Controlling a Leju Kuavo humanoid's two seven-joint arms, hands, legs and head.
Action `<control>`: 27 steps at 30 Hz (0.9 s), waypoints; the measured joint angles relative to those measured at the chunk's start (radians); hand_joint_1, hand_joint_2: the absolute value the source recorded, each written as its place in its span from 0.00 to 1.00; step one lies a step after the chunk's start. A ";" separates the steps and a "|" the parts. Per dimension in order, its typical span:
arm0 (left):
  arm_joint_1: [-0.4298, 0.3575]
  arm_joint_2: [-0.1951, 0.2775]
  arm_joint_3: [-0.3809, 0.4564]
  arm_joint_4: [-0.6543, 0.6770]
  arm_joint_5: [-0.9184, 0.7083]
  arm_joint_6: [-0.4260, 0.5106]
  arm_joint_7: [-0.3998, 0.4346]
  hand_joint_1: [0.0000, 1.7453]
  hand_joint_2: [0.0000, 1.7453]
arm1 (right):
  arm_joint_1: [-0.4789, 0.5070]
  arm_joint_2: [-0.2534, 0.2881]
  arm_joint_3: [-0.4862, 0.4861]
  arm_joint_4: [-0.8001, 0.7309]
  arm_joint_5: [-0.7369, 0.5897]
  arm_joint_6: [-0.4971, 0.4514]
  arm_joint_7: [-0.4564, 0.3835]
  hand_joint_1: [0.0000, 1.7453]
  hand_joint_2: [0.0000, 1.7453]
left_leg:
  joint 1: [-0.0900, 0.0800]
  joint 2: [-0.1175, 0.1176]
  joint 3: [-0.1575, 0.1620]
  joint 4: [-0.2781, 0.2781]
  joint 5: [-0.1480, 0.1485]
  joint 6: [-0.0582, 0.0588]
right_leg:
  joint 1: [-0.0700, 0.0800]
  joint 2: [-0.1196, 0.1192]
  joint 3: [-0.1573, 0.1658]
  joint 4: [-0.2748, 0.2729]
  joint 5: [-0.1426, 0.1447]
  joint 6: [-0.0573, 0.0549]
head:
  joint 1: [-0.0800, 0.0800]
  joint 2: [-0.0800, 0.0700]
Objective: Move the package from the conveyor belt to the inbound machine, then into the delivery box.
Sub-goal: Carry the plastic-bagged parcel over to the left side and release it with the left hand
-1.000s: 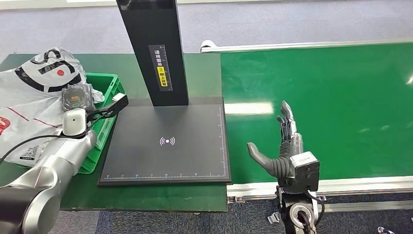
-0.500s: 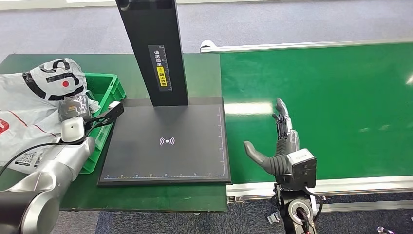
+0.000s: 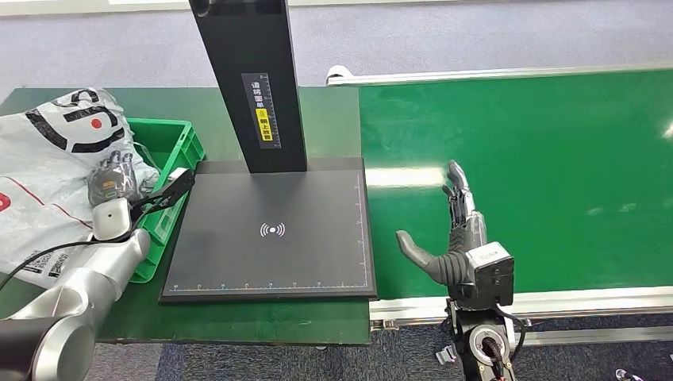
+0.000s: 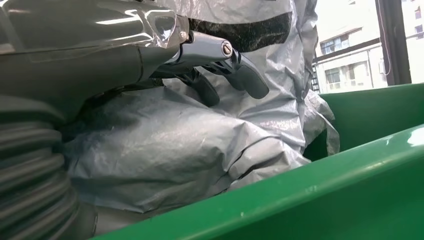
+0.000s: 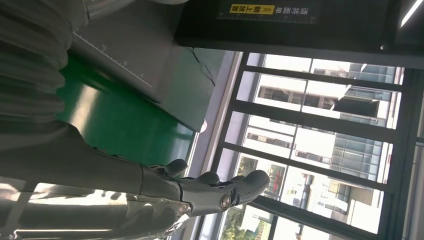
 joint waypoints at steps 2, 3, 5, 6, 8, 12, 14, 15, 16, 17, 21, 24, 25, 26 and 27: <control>0.001 0.000 0.002 0.000 0.001 0.001 0.000 0.06 1.00 | 0.000 0.000 0.000 0.000 0.000 0.000 0.000 0.00 1.00 | 0.000 0.000 0.000 0.000 0.000 0.000 | 0.000 0.000 0.000 0.000 0.000 0.000 | 0.000 0.000; 0.002 0.000 0.002 0.000 0.003 0.006 -0.002 0.00 1.00 | 0.000 0.000 0.000 0.000 0.000 0.000 0.000 0.00 1.00 | 0.000 0.000 0.000 0.000 0.000 0.000 | 0.000 0.000 0.000 0.000 0.000 0.000 | 0.000 0.000; 0.004 0.001 0.008 0.000 0.018 0.040 -0.022 0.00 1.00 | 0.000 0.000 0.000 0.000 -0.001 -0.001 0.000 0.00 1.00 | 0.000 0.000 0.000 0.000 0.000 0.000 | 0.000 0.000 0.000 0.000 0.000 0.000 | 0.000 0.000; 0.005 0.001 0.014 0.000 0.031 0.073 -0.044 0.00 1.00 | 0.000 0.000 0.000 0.000 -0.002 -0.002 0.001 0.00 1.00 | 0.000 0.000 0.000 0.000 0.000 0.000 | 0.000 0.000 0.000 0.000 0.000 0.000 | 0.000 0.000; 0.007 0.000 0.033 -0.004 0.061 0.158 -0.103 0.00 1.00 | 0.001 0.000 0.000 0.000 -0.003 -0.006 0.002 0.00 1.00 | 0.000 0.000 0.000 0.000 0.000 0.000 | 0.000 0.000 -0.001 0.000 0.000 0.000 | 0.000 0.000; 0.003 -0.007 0.067 -0.047 0.114 0.299 -0.241 0.00 1.00 | 0.003 0.000 0.003 0.007 -0.003 -0.016 0.002 0.00 1.00 | 0.000 0.000 0.000 0.000 0.000 0.000 | 0.000 0.000 -0.001 0.000 0.000 0.000 | 0.000 0.000; 0.003 -0.017 0.082 -0.096 0.153 0.310 -0.316 0.00 1.00 | 0.004 0.000 0.006 0.010 -0.003 -0.020 0.002 0.00 1.00 | 0.000 -0.001 0.000 0.000 0.000 0.000 | 0.000 0.000 -0.001 0.000 0.000 0.000 | 0.000 0.000; 0.005 -0.024 0.091 -0.128 0.180 0.311 -0.359 0.00 1.00 | 0.005 0.000 0.007 0.012 -0.003 -0.024 0.002 0.00 1.00 | 0.000 -0.001 0.000 0.000 0.000 0.000 | 0.000 0.000 -0.001 0.000 0.000 0.000 | 0.000 0.000; 0.009 -0.034 0.099 -0.165 0.212 0.311 -0.407 0.00 1.00 | 0.007 0.000 0.007 0.014 -0.003 -0.029 0.002 0.00 1.00 | 0.000 -0.001 0.000 0.000 0.000 0.000 | 0.000 0.000 -0.001 0.000 0.000 0.000 | 0.000 0.000; 0.017 -0.044 0.107 -0.206 0.249 0.311 -0.454 0.00 1.00 | 0.009 0.000 0.007 0.015 -0.003 -0.037 0.001 0.00 1.00 | 0.000 -0.001 0.000 0.000 0.000 0.000 | 0.000 0.000 0.000 0.000 0.000 0.000 | 0.000 0.000; 0.066 -0.081 0.110 -0.380 0.387 0.311 -0.546 0.00 1.00 | 0.015 0.000 0.006 0.019 -0.003 -0.059 -0.002 0.00 1.00 | 0.000 0.000 0.000 0.000 0.000 0.000 | 0.000 0.000 -0.001 0.000 0.000 0.000 | 0.000 0.000; 0.098 -0.093 0.089 -0.504 0.470 0.311 -0.556 0.00 1.00 | 0.017 -0.001 0.005 0.019 -0.004 -0.069 -0.003 0.00 1.00 | 0.000 0.000 0.000 0.000 0.000 0.000 | 0.000 0.000 -0.001 0.000 0.000 0.000 | 0.000 0.000; 0.108 -0.095 0.080 -0.542 0.500 0.311 -0.561 0.00 1.00 | 0.018 -0.001 0.005 0.019 -0.005 -0.073 -0.003 0.00 1.00 | 0.000 -0.001 0.000 0.000 0.000 0.000 | 0.000 0.000 -0.001 0.000 0.000 0.000 | 0.000 0.000; 0.117 -0.096 0.068 -0.580 0.538 0.310 -0.569 0.00 1.00 | 0.021 -0.001 0.005 0.019 -0.005 -0.077 -0.003 0.00 1.00 | 0.000 -0.001 0.000 0.000 0.000 0.000 | 0.000 0.000 -0.001 0.000 0.000 0.000 | 0.000 0.000; 0.126 -0.097 0.056 -0.618 0.580 0.307 -0.577 0.00 1.00 | 0.025 -0.001 0.004 0.019 -0.006 -0.083 -0.003 0.00 1.00 | 0.000 -0.001 0.000 0.000 0.000 0.000 | 0.000 0.000 -0.001 0.000 0.000 0.000 | 0.000 0.000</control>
